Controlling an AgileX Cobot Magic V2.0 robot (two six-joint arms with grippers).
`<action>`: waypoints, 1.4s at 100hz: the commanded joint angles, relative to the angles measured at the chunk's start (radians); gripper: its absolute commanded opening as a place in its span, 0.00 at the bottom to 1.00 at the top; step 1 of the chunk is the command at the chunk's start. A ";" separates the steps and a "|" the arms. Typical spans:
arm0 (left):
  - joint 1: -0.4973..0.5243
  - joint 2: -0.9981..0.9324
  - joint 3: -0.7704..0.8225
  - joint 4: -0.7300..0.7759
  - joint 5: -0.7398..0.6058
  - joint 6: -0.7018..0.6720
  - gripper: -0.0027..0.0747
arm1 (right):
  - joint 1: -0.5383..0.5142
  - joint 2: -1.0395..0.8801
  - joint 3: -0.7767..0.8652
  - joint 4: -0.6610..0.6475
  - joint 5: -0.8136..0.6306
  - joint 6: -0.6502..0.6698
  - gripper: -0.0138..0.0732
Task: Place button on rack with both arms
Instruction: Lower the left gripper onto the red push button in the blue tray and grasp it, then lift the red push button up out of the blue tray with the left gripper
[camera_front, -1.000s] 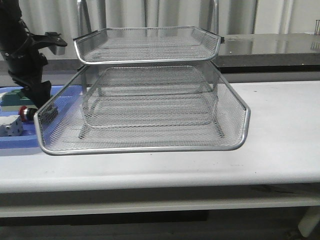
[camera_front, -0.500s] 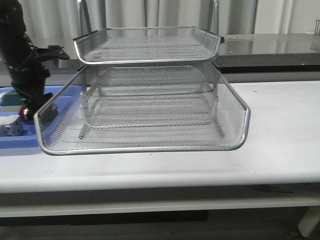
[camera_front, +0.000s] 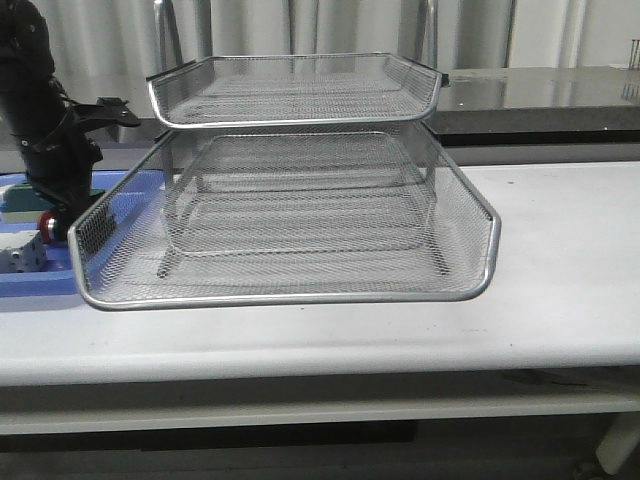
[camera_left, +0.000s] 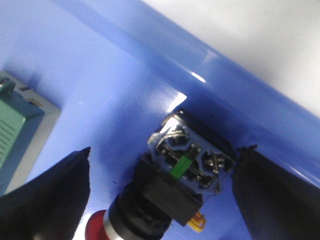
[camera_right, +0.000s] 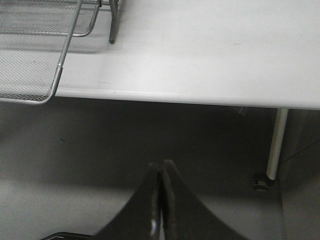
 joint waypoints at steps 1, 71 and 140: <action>0.002 -0.056 -0.032 -0.022 -0.028 0.001 0.75 | -0.003 0.005 -0.026 -0.013 -0.056 -0.003 0.08; 0.019 -0.030 -0.032 -0.056 0.003 0.001 0.26 | -0.003 0.005 -0.026 -0.013 -0.056 -0.003 0.08; 0.064 -0.049 -0.376 -0.132 0.293 -0.085 0.11 | -0.003 0.005 -0.026 -0.013 -0.056 -0.003 0.08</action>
